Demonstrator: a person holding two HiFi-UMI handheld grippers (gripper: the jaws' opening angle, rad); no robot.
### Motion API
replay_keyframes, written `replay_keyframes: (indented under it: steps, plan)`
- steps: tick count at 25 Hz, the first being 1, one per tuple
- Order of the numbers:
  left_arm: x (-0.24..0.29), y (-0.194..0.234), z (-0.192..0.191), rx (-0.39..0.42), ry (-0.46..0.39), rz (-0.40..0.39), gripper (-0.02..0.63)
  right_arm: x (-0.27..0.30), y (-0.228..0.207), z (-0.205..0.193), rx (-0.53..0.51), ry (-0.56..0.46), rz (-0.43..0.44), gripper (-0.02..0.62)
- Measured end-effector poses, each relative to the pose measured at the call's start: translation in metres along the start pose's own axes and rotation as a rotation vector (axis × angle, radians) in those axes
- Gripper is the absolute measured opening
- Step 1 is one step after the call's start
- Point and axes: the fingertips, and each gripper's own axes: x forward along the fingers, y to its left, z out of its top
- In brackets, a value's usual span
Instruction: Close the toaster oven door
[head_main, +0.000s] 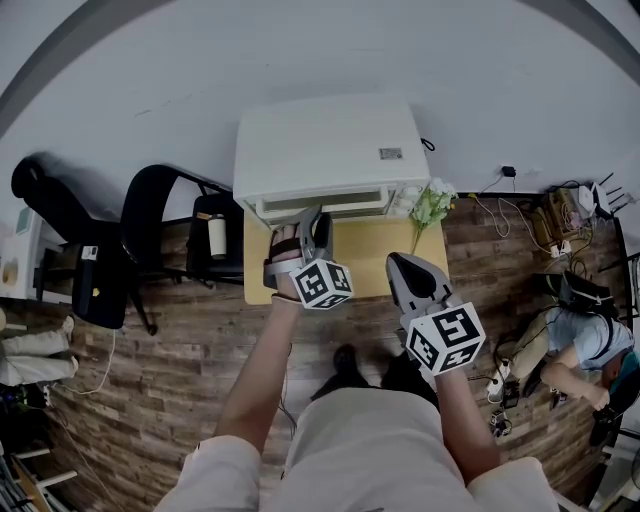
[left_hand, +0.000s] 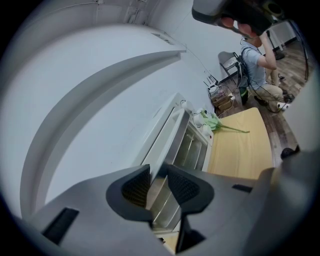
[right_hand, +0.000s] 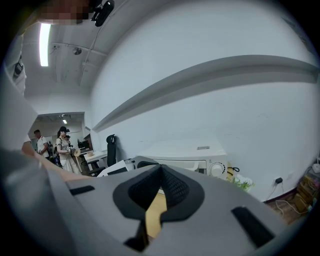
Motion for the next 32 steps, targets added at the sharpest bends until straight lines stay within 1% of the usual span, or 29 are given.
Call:
replay_keyframes:
  steps: [5,10,14,20,22,25,27,32]
  plan:
    - [0.001,0.000,-0.001,-0.004,0.019,-0.010,0.101,-0.003,0.001,-0.001,-0.002,0.004,-0.005,-0.002]
    - [0.001,0.002,0.000,-0.011,0.014,-0.005,0.101,-0.008,0.002,-0.001,-0.005,0.003,-0.014,-0.002]
    - [0.000,-0.001,0.000,0.000,0.013,-0.008,0.101,-0.016,0.004,-0.004,-0.005,0.005,-0.021,-0.002]
    - [-0.003,-0.001,-0.001,0.019,0.023,0.012,0.101,-0.030,0.007,-0.005,-0.012,0.004,-0.039,-0.002]
    - [-0.004,-0.005,-0.001,0.040,0.031,0.004,0.139,-0.035,0.006,-0.005,-0.014,0.001,-0.048,-0.002]
    - [-0.010,-0.011,0.000,0.054,0.034,0.010,0.147,-0.044,0.004,-0.006,-0.017,-0.003,-0.056,-0.002]
    - [-0.016,-0.014,0.001,0.050,0.037,0.016,0.147,-0.050,0.002,-0.006,-0.019,-0.006,-0.056,-0.002]
    - [-0.036,-0.016,0.006,0.007,0.036,0.036,0.147,-0.060,-0.004,-0.005,-0.016,-0.019,-0.050,-0.002]
